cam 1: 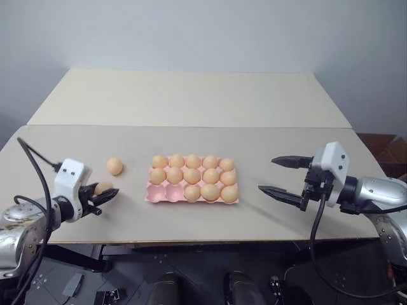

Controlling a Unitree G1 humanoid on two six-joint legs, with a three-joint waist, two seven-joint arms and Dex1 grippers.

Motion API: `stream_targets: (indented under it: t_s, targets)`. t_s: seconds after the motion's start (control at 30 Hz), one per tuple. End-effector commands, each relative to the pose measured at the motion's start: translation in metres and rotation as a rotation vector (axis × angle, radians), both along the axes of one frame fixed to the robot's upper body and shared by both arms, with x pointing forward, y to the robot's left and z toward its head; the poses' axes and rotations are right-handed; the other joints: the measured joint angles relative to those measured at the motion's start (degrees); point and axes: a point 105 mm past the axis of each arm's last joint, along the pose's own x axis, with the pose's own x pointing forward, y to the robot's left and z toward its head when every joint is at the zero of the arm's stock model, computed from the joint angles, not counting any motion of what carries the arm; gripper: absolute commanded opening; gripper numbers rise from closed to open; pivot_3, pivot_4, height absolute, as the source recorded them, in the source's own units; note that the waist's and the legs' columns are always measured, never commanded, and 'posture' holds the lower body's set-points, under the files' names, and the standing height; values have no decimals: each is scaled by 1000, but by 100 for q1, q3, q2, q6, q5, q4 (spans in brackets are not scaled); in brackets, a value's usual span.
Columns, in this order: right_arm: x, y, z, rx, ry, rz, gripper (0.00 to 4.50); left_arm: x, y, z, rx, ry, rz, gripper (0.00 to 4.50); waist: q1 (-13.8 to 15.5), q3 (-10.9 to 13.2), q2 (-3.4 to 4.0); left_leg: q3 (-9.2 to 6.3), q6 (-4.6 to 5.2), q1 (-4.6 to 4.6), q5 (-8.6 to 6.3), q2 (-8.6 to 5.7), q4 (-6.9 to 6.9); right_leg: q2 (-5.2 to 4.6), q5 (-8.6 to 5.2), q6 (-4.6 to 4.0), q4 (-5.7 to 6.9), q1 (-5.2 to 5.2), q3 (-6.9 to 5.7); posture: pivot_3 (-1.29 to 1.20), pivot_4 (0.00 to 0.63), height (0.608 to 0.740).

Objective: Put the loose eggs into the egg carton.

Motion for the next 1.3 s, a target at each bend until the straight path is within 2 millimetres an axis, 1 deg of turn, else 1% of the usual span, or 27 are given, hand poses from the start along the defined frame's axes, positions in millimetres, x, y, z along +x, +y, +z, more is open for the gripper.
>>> stream_targets:
  t_s: [0.03, 0.1, 0.17, 0.23, 0.43, 0.5, 0.57, 0.73, 0.77, 0.9, 0.97, 1.13, 1.23, 1.3]
  targets:
    - [-2, 6, 13, 12, -65, 15, 4500, 0, -43, 19, -20, -76, -234, 1774, -1, 0, 0, 2, 0, 1, 0, -2, 0, 0, 0, 0, 0, 1, 0, 0, 150, 740]
    - [0, 8, 13, 15, -70, 12, 4500, 3, -60, 18, -32, -75, -307, 1774, -15, 0, 0, 6, 0, 0, 0, -2, 0, 1, 1, 2, 0, 2, 2, 0, 150, 740]
    - [1, 11, 13, 19, -79, 7, 4500, 10, -78, 12, -33, -79, -356, 1774, -19, 0, 0, 6, 0, -1, 0, -3, 0, 4, 0, 4, 0, 1, 2, 0, 150, 740]
    - [1, 13, 13, 24, -86, 4, 4500, 13, -90, 8, -41, -77, -402, 1774, -30, 0, 0, 7, 1, -2, 0, -4, 0, 6, 2, 6, 0, 2, 2, 0, 150, 740]
    - [1, 15, 13, 35, -93, -9, 4500, 14, -112, -4, -46, -54, -492, 1774, -55, 0, 0, 4, 1, -3, 1, -3, 1, 10, 3, 9, 1, 0, 4, 0, 150, 740]
    - [0, 16, 14, 37, -95, -12, 4500, 15, -115, -5, -39, -50, -500, 1774, -47, 0, 0, 4, 2, -2, 1, -4, 1, 9, 4, 11, 1, 2, 4, 0, 150, 740]
    - [1, 15, 15, 40, -99, -17, 4500, 18, -113, -7, -23, -40, -483, 2476, -40, 0, 0, 3, 2, -3, 1, -5, 4, 9, 4, 13, 0, 3, 4, 0, 150, 740]
    - [1, 15, 17, 44, -106, -23, 4500, 13, -111, 3, -39, -74, -518, 4108, -43, 0, 0, 2, 2, -3, 1, -4, 4, 10, 4, 13, 0, 1, 3, 0, 150, 740]
    - [1, 15, 17, 45, -106, -23, 4500, 13, -109, 5, -34, -81, -508, 4450, -42, 0, 0, 2, 2, -3, 1, -4, 4, 9, 4, 13, 0, 1, 3, 0, 150, 740]
    - [0, 16, 17, 48, -106, -19, 4500, 15, -83, 20, -15, -131, -424, 4482, -65, 0, 0, 1, 2, -2, 1, -2, 4, 10, 4, 13, 1, 0, 4, 0, 150, 740]
    - [0, 16, 16, 49, -101, -12, 4500, 12, -70, 29, -12, -151, -391, 4482, -74, 0, 0, 0, 2, -2, 1, -1, 4, 11, 4, 13, 1, -1, 3, 0, 150, 740]
    - [-2, 15, 13, 39, -81, 5, 4500, -4, -16, 49, 30, -211, -288, 4482, -110, 0, 0, -2, 2, -2, 0, 1, 4, 9, 3, 14, 0, -3, 4, 0, 150, 740]
    - [-2, 13, 13, 36, -71, 21, 4500, -17, 8, 56, 64, -259, -246, 4482, -105, 0, 1, 0, 2, 0, 1, 3, 4, 7, 3, 12, 1, -1, 2, 0, 150, 740]
    - [-3, 11, 12, 34, -59, 34, 4500, -31, 24, 56, 74, -231, -236, 4482, -105, 0, 0, 1, 2, 2, 1, 3, 4, 6, 3, 11, 0, 0, 2, 0, 150, 740]
